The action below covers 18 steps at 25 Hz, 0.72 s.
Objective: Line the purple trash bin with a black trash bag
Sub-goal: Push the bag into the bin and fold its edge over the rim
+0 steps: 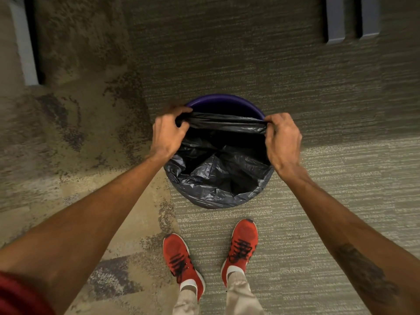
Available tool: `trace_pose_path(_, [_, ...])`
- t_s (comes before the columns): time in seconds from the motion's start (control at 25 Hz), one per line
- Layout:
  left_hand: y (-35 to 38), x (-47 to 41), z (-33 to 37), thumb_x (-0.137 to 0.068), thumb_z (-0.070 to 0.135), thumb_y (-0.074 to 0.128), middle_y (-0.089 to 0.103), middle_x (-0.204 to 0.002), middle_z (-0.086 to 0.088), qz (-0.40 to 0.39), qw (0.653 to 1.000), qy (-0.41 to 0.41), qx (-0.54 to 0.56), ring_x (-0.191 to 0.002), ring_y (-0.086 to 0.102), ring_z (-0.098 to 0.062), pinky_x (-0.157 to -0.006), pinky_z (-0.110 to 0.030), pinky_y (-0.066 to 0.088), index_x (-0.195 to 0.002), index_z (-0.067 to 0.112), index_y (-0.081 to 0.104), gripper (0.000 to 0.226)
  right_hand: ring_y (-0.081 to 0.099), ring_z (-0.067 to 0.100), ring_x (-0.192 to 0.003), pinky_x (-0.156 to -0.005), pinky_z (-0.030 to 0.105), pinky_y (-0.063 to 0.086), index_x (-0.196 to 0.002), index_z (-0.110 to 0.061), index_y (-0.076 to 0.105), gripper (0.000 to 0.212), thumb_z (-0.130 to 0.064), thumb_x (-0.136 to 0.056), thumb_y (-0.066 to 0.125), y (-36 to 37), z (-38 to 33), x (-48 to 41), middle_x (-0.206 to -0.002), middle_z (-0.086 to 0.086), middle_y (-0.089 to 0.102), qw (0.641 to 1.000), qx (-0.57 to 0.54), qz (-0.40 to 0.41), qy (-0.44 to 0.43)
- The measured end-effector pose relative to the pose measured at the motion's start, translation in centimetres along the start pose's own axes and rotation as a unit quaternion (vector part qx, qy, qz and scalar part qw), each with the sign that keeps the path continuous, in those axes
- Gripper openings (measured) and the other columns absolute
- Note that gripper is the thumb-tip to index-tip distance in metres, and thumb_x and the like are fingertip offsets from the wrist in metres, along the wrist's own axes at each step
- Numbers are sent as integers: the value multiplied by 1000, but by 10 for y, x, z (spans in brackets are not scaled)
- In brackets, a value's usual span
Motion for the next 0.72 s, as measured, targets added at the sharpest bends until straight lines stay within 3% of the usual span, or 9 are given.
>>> trace_pose_path(0.12, [-2, -4, 5, -93, 16, 62, 67, -127, 1, 34, 999, 12, -30, -107, 67, -20, -93, -31, 49, -121, 22, 70, 30, 68, 30, -96, -87, 36, 52, -119, -4, 68, 26, -5, -102, 49, 11, -8, -1, -117, 16, 67, 999, 14, -30, -14])
trace_pose_path(0.2, [1, -7, 9, -94, 17, 62, 66, -125, -1, 43, 998, 18, -36, -107, 66, -22, -89, -32, 50, -115, 19, 72, 24, 68, 33, -98, -89, 41, 53, -123, -5, 66, 27, -11, -101, 54, 19, -14, -5, -119, 16, 65, 997, 34, -62, -27])
trace_pose_path(0.36, [8, -17, 17, -95, 15, 60, 64, -119, -6, 47, 996, 47, -64, -101, 65, -25, -77, -31, 49, -106, 13, 71, 16, 68, 39, -100, -93, 44, 53, -126, -8, 67, 32, -23, -99, 61, 33, -16, -18, -120, 18, 64, 988, 70, -131, -33])
trace_pose_path(0.48, [8, -20, 28, -97, 11, 55, 63, -111, -12, 67, 989, 95, -89, -92, 64, -28, -71, -36, 51, -105, 7, 65, 13, 71, 33, -79, -84, 46, 59, -110, -12, 75, 24, -30, -97, 64, 40, -14, -30, -107, 11, 67, 983, 56, -167, -44])
trace_pose_path(0.64, [9, -25, 32, -102, 7, 41, 62, -99, -17, 85, 983, 113, -116, -72, 56, -26, -59, -41, 52, -108, 0, 57, 19, 72, 22, -73, -78, 44, 61, -100, -11, 78, 19, -25, -97, 65, 30, -8, -37, -97, 6, 73, 990, -4, -136, -27])
trace_pose_path(0.72, [12, -29, 33, -103, 8, 37, 60, -101, -17, 69, 984, 119, -109, -72, 55, -24, -60, -40, 53, -111, -1, 55, 22, 73, 20, -77, -80, 43, 61, -100, -11, 78, 19, -25, -97, 66, 26, -7, -35, -97, 5, 75, 992, -36, -122, -15])
Point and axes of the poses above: each hand's wrist, its own x-axis away from the middle knuckle, its own y-axis out of the palm, z = x × y, the point moved 10 cm from there along -x, towards the middle knuckle
